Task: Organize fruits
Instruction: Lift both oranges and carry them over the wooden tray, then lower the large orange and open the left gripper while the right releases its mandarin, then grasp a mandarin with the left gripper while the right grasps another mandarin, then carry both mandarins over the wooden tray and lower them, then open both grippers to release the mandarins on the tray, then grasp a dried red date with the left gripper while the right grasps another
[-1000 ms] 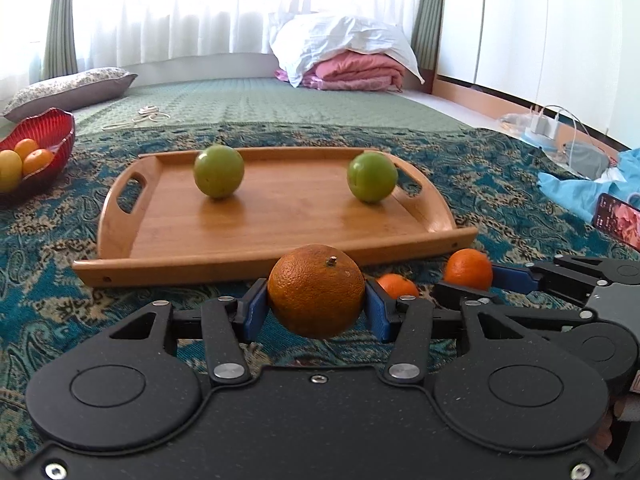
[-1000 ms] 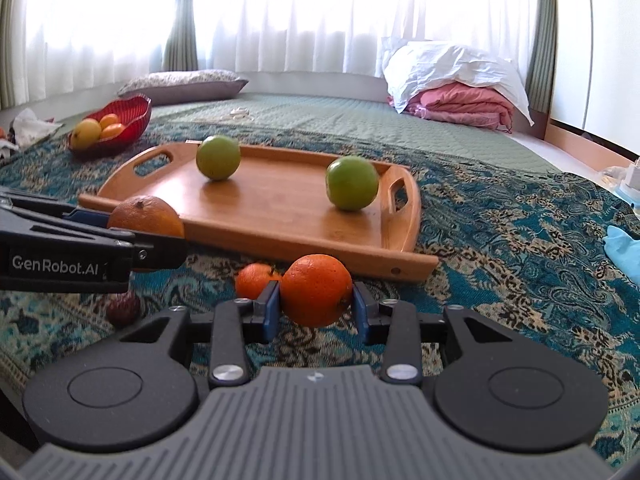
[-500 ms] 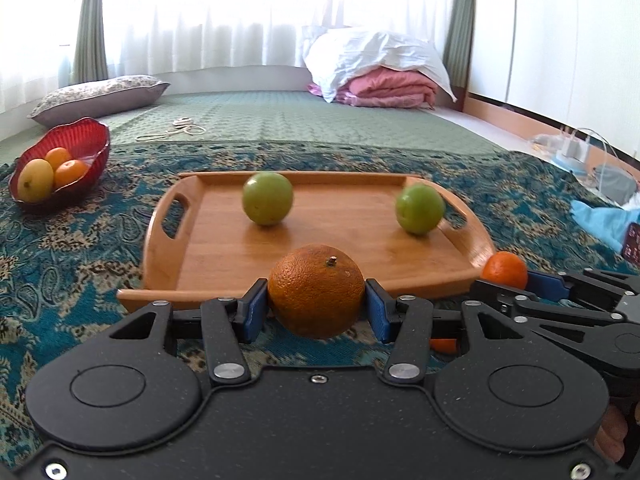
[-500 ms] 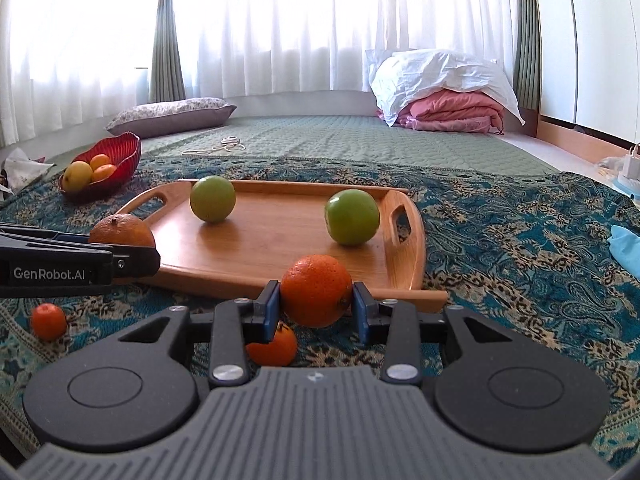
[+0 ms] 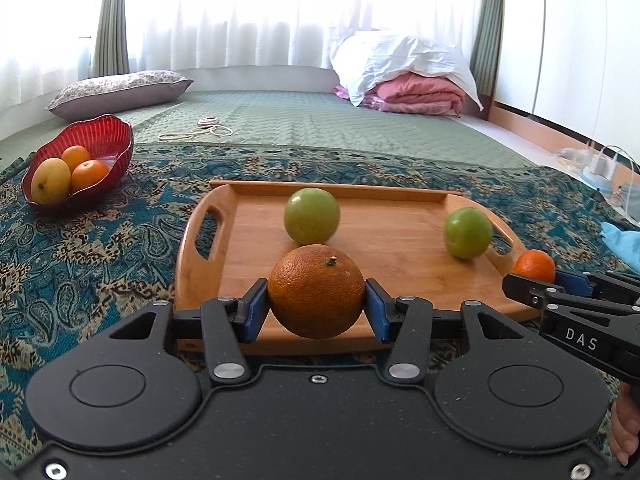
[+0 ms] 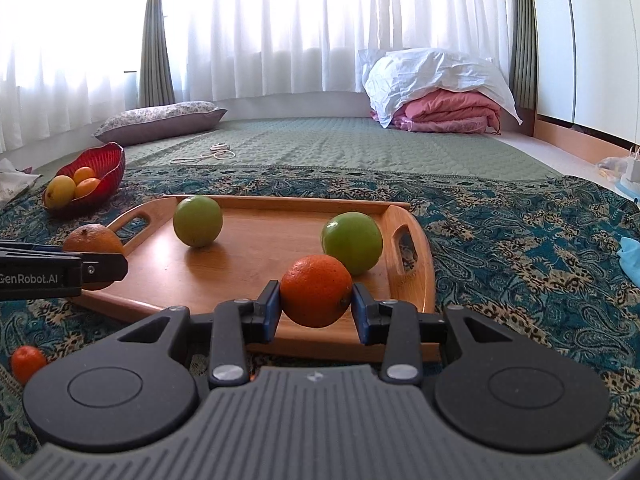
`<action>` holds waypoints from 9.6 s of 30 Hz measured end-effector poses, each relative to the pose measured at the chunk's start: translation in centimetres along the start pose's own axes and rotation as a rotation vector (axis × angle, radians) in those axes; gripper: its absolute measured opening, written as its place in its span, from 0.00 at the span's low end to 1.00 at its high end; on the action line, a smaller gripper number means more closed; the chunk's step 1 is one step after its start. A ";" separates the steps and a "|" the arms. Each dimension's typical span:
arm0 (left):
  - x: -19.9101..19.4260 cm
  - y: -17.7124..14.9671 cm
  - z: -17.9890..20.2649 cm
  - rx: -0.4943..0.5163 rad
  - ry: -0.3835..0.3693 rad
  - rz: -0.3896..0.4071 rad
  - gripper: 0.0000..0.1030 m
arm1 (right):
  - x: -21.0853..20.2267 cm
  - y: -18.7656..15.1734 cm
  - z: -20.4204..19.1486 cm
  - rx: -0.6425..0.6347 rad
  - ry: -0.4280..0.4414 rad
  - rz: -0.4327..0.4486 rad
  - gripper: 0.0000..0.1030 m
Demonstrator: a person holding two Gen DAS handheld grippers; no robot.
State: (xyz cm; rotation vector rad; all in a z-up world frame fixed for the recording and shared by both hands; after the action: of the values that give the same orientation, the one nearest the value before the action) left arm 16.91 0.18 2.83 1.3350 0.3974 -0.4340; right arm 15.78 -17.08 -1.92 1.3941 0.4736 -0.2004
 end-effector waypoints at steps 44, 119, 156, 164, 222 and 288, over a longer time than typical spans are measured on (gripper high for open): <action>9.5 1.3 -1.3 -0.058 0.011 -0.116 0.47 | 7.2 -0.4 3.3 0.085 -0.084 -0.159 0.40; -4.6 -8.6 -5.0 -0.026 0.063 0.009 1.00 | -0.6 -5.5 -5.6 -0.197 -0.065 -0.023 1.00; -6.0 -6.6 -4.0 -0.013 0.105 0.060 0.31 | -1.2 -5.1 -2.7 0.022 0.043 -0.032 0.38; -4.5 -4.0 -3.2 0.000 0.093 0.073 0.31 | -1.4 -3.8 -1.3 0.087 0.021 -0.015 0.37; 12.2 5.0 -3.9 -0.027 0.072 -0.099 0.32 | 10.0 2.1 -2.1 -0.019 0.047 -0.191 0.37; -4.9 -9.4 2.2 0.141 0.006 0.006 1.00 | -5.4 -6.5 -2.4 -0.179 -0.016 -0.038 0.91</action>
State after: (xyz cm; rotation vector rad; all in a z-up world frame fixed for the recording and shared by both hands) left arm 7.93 -3.29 -2.09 1.4745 0.3727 -0.4602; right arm 7.83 -16.60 -5.68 1.2085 0.4929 -0.1949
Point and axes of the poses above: each gripper's, at about its wrist camera, not at the fingertips, and x roughly the way its jaws point, z to its right, y to its top, the point moved 5 cm from there along x, roughly the way its jaws point, and after that the axes turned 8 degrees about -x, right-handed, at the moved point
